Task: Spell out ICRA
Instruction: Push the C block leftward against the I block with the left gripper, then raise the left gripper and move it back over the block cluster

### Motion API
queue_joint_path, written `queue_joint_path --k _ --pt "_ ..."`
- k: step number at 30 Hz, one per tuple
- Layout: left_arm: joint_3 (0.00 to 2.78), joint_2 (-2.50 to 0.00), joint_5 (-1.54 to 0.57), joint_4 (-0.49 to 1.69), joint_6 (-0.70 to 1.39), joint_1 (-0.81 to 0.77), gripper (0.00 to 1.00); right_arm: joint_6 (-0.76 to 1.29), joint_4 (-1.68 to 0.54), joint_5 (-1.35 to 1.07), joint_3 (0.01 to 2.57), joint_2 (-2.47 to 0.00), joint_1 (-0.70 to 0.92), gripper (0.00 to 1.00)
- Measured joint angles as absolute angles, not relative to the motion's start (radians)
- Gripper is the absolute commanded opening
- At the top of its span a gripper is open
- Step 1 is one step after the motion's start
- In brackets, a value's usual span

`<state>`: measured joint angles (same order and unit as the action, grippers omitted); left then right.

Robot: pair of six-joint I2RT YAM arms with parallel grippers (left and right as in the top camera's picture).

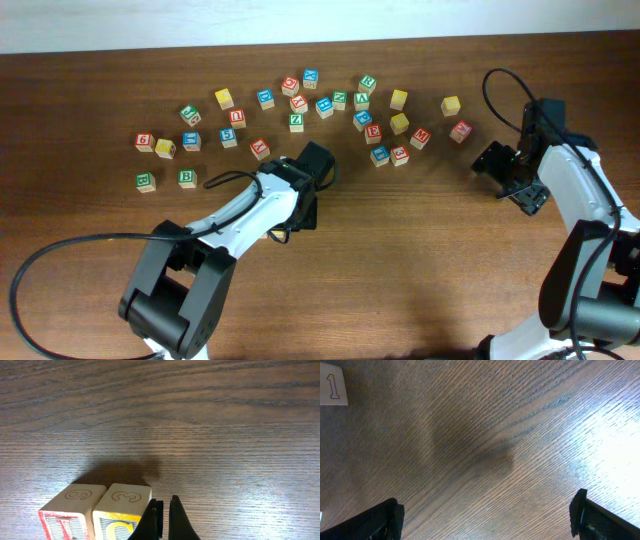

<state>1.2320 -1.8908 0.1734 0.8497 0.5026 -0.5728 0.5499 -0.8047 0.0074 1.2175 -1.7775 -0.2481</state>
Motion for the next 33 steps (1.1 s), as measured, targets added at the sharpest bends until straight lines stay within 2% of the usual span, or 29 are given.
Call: queue_joint_path --k 25,33 --pt "1.232 -1.891 0.185 0.897 0.521 -0.573 0.00 0.550 -0.805 0.007 1.217 -1.777 -0.248 0.99" --pt "1.232 -1.891 0.190 0.897 0.521 -0.573 0.04 0.550 -0.804 0.007 1.217 -1.777 -0.248 0.98"
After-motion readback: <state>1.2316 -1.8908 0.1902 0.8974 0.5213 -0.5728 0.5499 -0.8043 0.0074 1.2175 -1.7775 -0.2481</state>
